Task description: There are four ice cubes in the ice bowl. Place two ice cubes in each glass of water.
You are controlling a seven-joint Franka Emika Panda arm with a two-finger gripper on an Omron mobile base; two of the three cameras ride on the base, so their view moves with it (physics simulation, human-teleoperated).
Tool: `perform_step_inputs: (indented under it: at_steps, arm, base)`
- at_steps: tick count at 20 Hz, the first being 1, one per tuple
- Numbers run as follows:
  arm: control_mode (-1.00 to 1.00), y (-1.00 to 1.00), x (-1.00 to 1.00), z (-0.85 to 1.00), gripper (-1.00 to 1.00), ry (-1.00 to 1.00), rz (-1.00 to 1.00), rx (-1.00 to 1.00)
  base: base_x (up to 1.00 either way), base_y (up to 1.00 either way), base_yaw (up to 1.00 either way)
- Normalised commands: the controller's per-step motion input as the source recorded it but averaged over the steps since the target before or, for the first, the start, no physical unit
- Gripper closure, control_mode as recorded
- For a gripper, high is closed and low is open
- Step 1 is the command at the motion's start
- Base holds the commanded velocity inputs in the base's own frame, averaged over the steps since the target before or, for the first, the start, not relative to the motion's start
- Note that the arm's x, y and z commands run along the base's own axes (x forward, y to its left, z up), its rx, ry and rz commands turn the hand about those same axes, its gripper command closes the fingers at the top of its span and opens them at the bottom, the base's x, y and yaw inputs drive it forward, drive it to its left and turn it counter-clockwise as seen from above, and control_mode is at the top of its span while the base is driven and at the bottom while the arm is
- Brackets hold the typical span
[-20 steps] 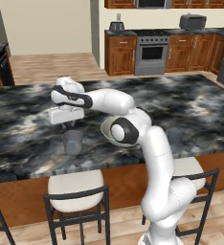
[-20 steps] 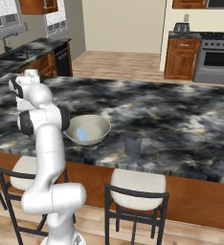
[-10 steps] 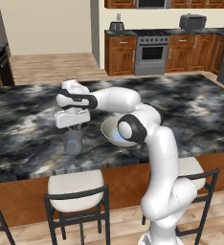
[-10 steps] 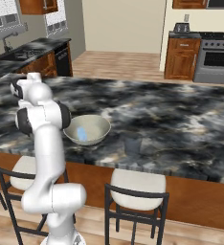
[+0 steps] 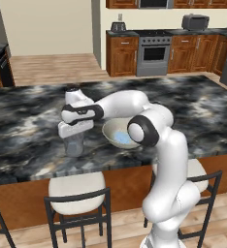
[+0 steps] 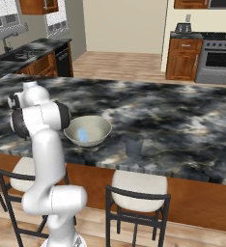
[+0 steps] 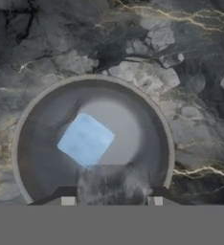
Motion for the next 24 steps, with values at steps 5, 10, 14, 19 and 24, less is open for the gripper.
perform_step_inputs:
  at_steps: [5, 10, 14, 19, 24]
  arm:
    - [-1.0, 0.0, 0.0, 0.0, 1.0, -0.13, 0.0, 0.03]
    - [-1.0, 0.0, 0.01, 0.0, 1.0, -0.05, 0.0, 0.03]
    - [-1.0, 0.0, 0.11, 0.0, 1.0, -0.01, 0.0, 0.03]
    - [-1.0, 0.02, 0.23, 0.01, 1.0, 0.0, 0.0, 0.03]
    - [-1.0, 0.14, 0.2, 0.01, 1.0, 0.0, 0.0, 0.0]
  base:
    - [0.0, 0.0, 0.0]
    - [0.0, 0.0, 0.0]
    - [0.0, 0.0, 0.0]
    - [0.0, 0.0, 0.0]
    - [0.0, 0.0, 0.0]
